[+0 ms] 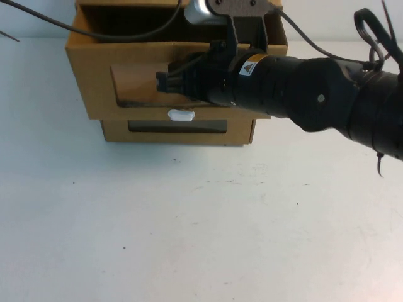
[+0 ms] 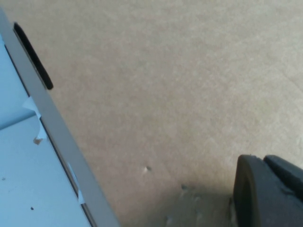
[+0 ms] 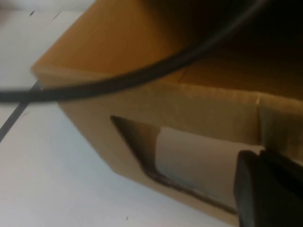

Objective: Close the shoe box
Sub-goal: Close the shoe box with your right arm

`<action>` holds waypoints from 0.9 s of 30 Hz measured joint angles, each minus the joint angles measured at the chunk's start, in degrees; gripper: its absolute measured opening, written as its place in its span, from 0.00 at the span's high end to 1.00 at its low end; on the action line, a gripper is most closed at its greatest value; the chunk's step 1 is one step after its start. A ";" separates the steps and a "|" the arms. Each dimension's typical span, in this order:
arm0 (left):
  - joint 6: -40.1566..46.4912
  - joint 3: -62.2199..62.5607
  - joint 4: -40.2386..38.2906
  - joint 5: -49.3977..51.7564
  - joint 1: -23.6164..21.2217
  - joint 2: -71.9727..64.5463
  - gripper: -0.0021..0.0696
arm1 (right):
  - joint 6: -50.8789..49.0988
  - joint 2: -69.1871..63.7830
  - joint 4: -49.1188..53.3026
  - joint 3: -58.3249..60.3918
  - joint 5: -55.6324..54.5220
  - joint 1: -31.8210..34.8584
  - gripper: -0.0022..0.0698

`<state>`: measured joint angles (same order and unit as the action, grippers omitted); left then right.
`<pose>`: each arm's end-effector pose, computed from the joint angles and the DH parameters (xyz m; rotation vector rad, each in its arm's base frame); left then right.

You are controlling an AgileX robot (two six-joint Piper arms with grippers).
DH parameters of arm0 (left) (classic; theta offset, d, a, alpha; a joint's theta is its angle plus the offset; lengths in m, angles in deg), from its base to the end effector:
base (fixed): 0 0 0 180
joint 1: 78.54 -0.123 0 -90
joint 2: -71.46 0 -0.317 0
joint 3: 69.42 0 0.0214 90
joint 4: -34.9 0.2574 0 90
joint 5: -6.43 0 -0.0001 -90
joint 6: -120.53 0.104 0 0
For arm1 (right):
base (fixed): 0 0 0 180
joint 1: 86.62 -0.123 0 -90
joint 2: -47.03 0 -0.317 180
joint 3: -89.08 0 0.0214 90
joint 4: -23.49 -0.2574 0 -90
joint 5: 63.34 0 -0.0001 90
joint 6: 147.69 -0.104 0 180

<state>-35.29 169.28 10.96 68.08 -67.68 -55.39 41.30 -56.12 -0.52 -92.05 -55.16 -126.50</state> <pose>0.4820 -0.1303 0.4330 0.6356 2.1107 -0.3920 0.3232 0.2779 0.3643 -0.4677 1.9170 0.6911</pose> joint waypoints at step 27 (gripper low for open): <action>-0.23 0.00 0.00 -0.12 0.00 0.00 0.97 | -0.13 -4.80 -2.56 -10.72 5.32 3.22 0.99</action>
<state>-35.51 169.28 10.96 67.96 -67.68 -55.39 41.17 -60.92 -3.09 -102.77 -49.84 -123.28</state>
